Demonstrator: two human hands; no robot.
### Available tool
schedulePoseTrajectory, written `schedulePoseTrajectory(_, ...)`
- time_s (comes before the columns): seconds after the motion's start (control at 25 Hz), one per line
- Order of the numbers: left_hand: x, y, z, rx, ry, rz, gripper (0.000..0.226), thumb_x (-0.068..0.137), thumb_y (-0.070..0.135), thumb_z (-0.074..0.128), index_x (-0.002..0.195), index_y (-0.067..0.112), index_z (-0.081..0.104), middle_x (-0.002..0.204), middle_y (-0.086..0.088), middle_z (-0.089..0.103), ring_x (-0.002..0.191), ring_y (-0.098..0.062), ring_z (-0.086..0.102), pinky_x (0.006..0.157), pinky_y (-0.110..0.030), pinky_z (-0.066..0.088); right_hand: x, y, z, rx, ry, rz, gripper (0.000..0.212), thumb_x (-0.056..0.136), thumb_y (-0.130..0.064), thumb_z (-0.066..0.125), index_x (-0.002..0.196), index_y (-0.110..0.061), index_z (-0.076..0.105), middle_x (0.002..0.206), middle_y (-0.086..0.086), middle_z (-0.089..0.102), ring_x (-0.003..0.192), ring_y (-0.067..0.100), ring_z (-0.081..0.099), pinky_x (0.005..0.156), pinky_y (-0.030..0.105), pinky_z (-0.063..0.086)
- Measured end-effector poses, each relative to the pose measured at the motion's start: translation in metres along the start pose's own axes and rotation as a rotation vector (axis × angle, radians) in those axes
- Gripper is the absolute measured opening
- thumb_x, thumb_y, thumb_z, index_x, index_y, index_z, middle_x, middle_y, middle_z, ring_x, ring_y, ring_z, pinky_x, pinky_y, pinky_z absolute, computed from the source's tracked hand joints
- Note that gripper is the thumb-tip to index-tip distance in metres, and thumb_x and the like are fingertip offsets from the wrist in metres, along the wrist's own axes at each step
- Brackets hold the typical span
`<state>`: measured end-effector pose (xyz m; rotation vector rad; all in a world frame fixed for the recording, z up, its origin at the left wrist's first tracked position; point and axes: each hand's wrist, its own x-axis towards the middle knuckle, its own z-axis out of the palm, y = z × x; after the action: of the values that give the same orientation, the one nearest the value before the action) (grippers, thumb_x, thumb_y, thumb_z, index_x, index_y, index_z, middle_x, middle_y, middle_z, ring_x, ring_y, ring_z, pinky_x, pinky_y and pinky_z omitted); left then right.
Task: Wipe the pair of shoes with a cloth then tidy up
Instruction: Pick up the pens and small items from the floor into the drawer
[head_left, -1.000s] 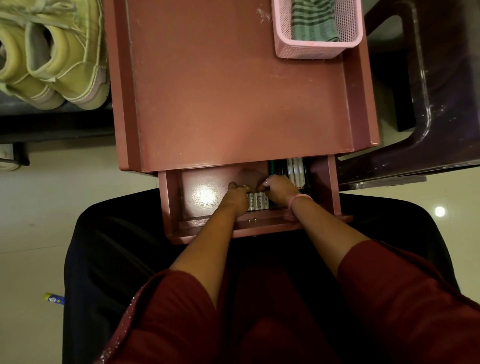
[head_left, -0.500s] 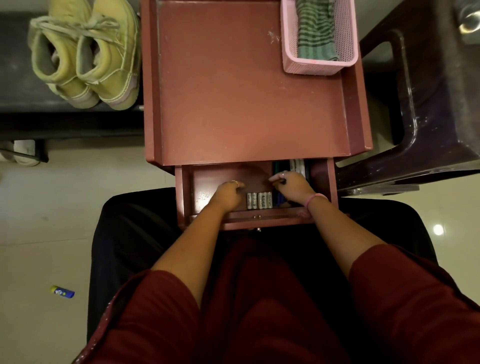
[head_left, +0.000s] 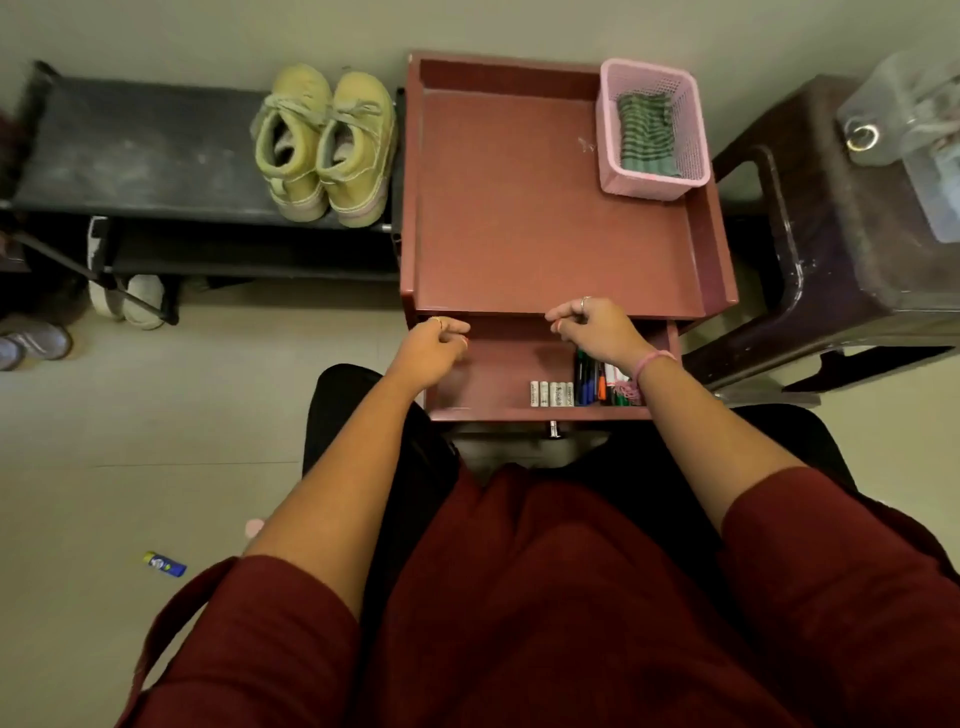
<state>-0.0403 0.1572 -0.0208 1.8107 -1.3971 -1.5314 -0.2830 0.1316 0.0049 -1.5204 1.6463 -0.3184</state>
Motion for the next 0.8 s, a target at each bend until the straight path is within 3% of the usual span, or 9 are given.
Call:
schedulePoseTrajectory(0.08, -0.021, 0.001, -0.029, -0.081, 0.098, 0.03, 0.028, 0.095, 0.012, 0.052, 0.121, 0.01, 0.06, 0.095, 0.0, 0.061, 0.094, -0.016, 0.061, 0.08, -0.024, 0.048, -0.005, -0.032, 0.013, 0.025, -0.008, -0.047, 0.021, 0.09, -0.004, 0.054, 0.106, -0.006, 0.067, 0.093, 0.013, 0.069, 0.07, 0.008, 0.058, 0.062, 0.008, 0.044)
schedulePoseTrajectory(0.16, -0.042, -0.005, -0.059, -0.12, 0.201, 0.055, 0.025, 0.096, 0.014, 0.052, 0.119, 0.014, 0.061, 0.101, 0.001, 0.061, 0.093, -0.013, 0.062, 0.082, -0.024, 0.047, -0.009, -0.068, 0.03, 0.024, -0.029, -0.102, 0.021, 0.09, -0.006, 0.054, 0.105, -0.01, 0.068, 0.088, 0.007, 0.069, 0.069, 0.006, 0.058, 0.058, 0.006, 0.042)
schedulePoseTrajectory(0.28, -0.071, -0.024, -0.102, -0.17, 0.346, 0.063, 0.025, 0.097, 0.016, 0.051, 0.119, 0.015, 0.062, 0.102, 0.002, 0.062, 0.094, -0.011, 0.063, 0.089, -0.028, 0.049, -0.015, -0.122, 0.063, 0.002, -0.098, -0.207, 0.021, 0.09, -0.008, 0.055, 0.106, -0.012, 0.069, 0.079, -0.003, 0.065, 0.069, 0.004, 0.058, 0.062, 0.008, 0.044)
schedulePoseTrajectory(0.36, -0.089, -0.04, -0.127, -0.206, 0.443, 0.046, 0.025, 0.098, 0.016, 0.049, 0.119, 0.015, 0.061, 0.102, 0.002, 0.062, 0.091, -0.008, 0.062, 0.089, -0.028, 0.049, -0.018, -0.155, 0.085, -0.002, -0.151, -0.271, 0.02, 0.091, -0.008, 0.055, 0.105, -0.014, 0.069, 0.083, -0.004, 0.067, 0.072, 0.006, 0.061, 0.063, 0.01, 0.047)
schedulePoseTrajectory(0.52, -0.127, -0.091, -0.176, -0.281, 0.652, -0.029, 0.021, 0.097, 0.018, 0.049, 0.113, 0.018, 0.063, 0.094, 0.007, 0.062, 0.094, -0.013, 0.063, 0.088, -0.029, 0.05, -0.012, -0.215, 0.142, -0.064, -0.271, -0.37, 0.019, 0.089, -0.013, 0.055, 0.101, -0.021, 0.069, 0.093, 0.002, 0.071, 0.079, 0.011, 0.065, 0.07, 0.028, 0.053)
schedulePoseTrajectory(0.68, -0.165, -0.167, -0.214, -0.35, 0.807, -0.141, 0.021, 0.095, 0.014, 0.05, 0.109, 0.013, 0.065, 0.1, -0.001, 0.065, 0.089, -0.016, 0.064, 0.082, -0.028, 0.05, -0.002, -0.273, 0.211, -0.167, -0.409, -0.467, 0.018, 0.089, -0.016, 0.056, 0.1, -0.021, 0.069, 0.089, -0.002, 0.071, 0.077, 0.004, 0.064, 0.069, 0.017, 0.046)
schedulePoseTrajectory(0.8, -0.19, -0.241, -0.233, -0.371, 0.917, -0.287, 0.022, 0.093, 0.01, 0.05, 0.107, 0.009, 0.067, 0.1, -0.006, 0.067, 0.091, -0.022, 0.065, 0.089, -0.033, 0.049, 0.0, -0.305, 0.28, -0.273, -0.556, -0.481, 0.02, 0.091, -0.015, 0.053, 0.104, -0.018, 0.068, 0.093, -0.005, 0.068, 0.083, 0.007, 0.064, 0.071, 0.018, 0.045)
